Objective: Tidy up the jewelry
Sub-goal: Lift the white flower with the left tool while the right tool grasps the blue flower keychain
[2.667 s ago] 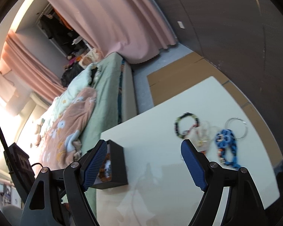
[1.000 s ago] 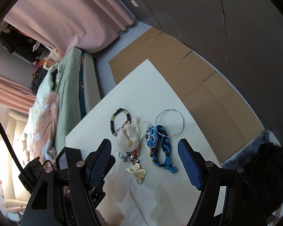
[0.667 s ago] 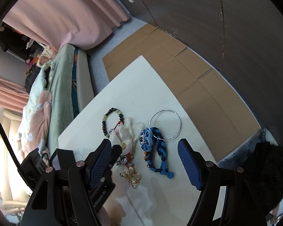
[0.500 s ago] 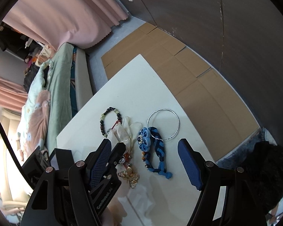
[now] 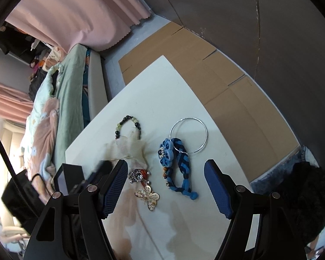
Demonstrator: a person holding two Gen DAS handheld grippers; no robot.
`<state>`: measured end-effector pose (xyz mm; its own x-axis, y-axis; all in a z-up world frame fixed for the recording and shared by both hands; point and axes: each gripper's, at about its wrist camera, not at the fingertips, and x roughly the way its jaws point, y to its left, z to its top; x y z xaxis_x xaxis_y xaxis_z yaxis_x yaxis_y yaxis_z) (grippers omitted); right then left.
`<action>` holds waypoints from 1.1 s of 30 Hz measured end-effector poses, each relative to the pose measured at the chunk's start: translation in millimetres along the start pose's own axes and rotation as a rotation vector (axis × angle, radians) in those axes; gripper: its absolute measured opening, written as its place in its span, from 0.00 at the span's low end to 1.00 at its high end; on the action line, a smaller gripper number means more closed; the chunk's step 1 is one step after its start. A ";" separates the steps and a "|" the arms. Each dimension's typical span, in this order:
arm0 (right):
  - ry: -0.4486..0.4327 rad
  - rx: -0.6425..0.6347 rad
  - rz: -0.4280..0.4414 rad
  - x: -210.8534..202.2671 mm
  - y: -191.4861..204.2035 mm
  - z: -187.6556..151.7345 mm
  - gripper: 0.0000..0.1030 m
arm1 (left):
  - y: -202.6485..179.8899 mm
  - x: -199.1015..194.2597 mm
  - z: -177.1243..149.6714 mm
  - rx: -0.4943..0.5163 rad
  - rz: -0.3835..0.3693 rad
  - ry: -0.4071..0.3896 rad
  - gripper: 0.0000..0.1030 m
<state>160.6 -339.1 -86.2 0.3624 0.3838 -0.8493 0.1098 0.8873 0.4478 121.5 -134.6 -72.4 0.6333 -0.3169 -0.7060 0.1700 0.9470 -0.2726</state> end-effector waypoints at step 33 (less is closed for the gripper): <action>0.013 -0.050 -0.113 49.7 22.0 3.5 0.41 | 53.5 -68.1 9.6 -0.123 0.012 -0.108 0.05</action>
<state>184.3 -301.4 -117.6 0.3387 0.2837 -0.8971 0.1025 0.9367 0.3349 94.7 -61.8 -32.6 0.7133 -0.2920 -0.6372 0.0726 0.9350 -0.3472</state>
